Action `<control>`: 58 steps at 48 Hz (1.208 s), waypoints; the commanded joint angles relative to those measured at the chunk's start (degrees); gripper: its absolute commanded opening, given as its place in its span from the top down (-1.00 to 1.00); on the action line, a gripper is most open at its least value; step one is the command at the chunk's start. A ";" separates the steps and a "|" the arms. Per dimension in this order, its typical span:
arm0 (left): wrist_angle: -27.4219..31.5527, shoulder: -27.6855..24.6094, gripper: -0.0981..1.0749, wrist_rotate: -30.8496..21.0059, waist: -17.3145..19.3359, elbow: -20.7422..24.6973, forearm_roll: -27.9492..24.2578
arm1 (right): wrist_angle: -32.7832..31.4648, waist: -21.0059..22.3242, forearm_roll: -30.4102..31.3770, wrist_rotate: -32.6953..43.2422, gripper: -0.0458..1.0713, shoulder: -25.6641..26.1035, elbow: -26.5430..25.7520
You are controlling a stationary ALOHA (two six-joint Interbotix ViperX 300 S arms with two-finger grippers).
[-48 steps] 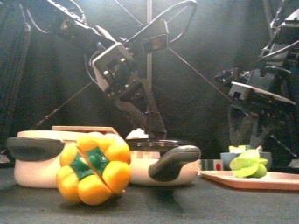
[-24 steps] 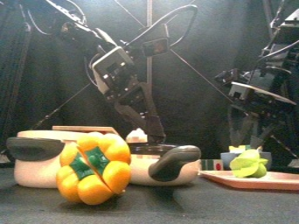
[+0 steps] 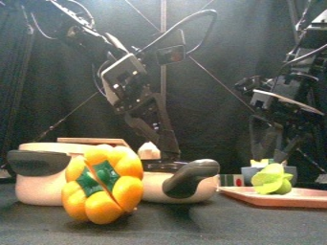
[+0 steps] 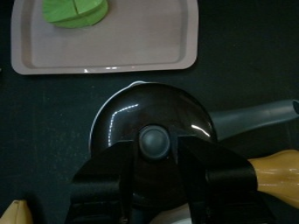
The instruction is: Place pot lid on pan
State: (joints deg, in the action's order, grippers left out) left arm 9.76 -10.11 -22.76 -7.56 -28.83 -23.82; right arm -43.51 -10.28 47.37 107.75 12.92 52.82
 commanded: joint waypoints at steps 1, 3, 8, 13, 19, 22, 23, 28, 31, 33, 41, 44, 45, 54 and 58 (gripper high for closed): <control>-0.44 0.62 -0.27 -0.09 0.18 0.70 0.09 | 0.09 0.00 0.09 0.09 -0.77 0.70 -0.44; -0.53 0.62 -0.27 -0.09 0.18 0.70 0.09 | 0.09 0.00 0.09 0.09 -0.77 0.79 -0.44; -0.44 0.62 -0.27 -0.09 0.18 0.70 0.09 | 0.09 0.00 0.09 0.09 -0.77 0.70 -0.44; -0.44 0.53 -0.28 -0.09 0.26 0.70 0.09 | 0.09 0.00 0.09 0.09 -0.77 0.62 -0.44; -0.44 0.62 -0.28 -0.09 0.35 0.88 0.09 | 0.26 0.00 0.18 0.09 -0.77 0.44 -0.62; -0.53 0.62 -0.28 -0.09 0.44 0.97 0.09 | 0.53 0.00 0.09 0.09 -0.77 0.35 -0.53; -0.53 0.62 -0.28 -0.09 0.44 0.97 0.09 | 0.53 0.00 0.18 0.09 -0.77 0.26 -0.62; -0.53 0.53 -0.28 -0.09 0.53 0.88 0.09 | 0.88 0.00 0.18 0.09 -0.77 0.00 -0.62; -0.53 0.44 -0.28 -0.09 0.53 0.97 0.09 | 0.97 0.00 0.18 0.09 -0.77 -0.09 -0.62; -0.53 0.44 -0.28 -0.09 0.53 1.05 0.09 | 1.05 0.00 0.18 0.09 -0.77 -0.18 -0.62; -1.05 0.26 -0.28 -0.09 0.62 1.05 0.09 | 1.05 0.09 0.18 0.09 -0.77 -0.35 -0.70; -1.23 0.26 -0.28 -0.09 0.62 1.05 0.09 | 1.05 0.18 0.26 0.09 -0.77 -0.35 -0.70; -1.32 0.18 -0.29 -0.09 0.62 0.97 0.09 | 1.05 0.18 0.26 0.09 -0.77 -0.35 -0.70; -1.67 0.18 -0.30 -0.09 0.70 0.88 0.09 | 1.05 0.26 0.26 0.09 -0.77 -0.35 -0.70; -1.67 0.26 -0.31 -0.09 0.79 0.88 0.09 | 1.05 0.26 0.26 0.09 -0.77 -0.35 -0.70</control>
State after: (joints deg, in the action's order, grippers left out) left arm 8.61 -10.46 -22.76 -7.03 -28.83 -23.73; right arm -42.54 -10.20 47.46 107.75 11.87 52.91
